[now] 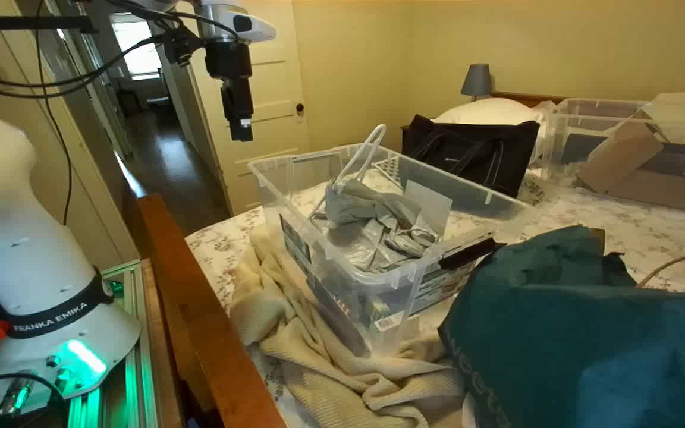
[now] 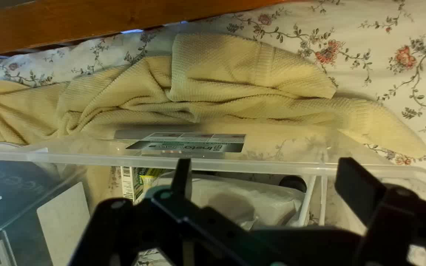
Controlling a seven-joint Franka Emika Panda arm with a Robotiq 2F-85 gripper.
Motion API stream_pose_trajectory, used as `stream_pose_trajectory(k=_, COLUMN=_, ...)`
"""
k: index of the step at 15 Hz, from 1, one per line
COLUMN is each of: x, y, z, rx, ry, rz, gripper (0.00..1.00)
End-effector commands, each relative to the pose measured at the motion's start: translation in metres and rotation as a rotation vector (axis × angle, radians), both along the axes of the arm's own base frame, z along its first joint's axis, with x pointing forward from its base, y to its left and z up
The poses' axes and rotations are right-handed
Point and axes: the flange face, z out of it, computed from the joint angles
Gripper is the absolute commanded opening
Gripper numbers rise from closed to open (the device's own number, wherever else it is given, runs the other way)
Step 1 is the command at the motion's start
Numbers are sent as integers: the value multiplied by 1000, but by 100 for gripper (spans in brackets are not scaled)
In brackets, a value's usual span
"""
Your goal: Remove the white hanger from the clear container and put it on the bed.
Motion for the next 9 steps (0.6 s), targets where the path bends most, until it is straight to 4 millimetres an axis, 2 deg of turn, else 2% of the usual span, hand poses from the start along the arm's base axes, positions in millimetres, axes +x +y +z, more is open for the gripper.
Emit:
stream_pose_trajectory(k=1, x=0, y=0, z=0, rx=0, ry=1, rz=0, gripper=100)
stream_pose_trajectory(k=5, x=0, y=0, z=0, rx=0, ry=1, rz=0, gripper=100)
stream_pose_trajectory(k=9, x=21, y=1, z=6, rx=59, ry=-47, rz=-172, gripper=100)
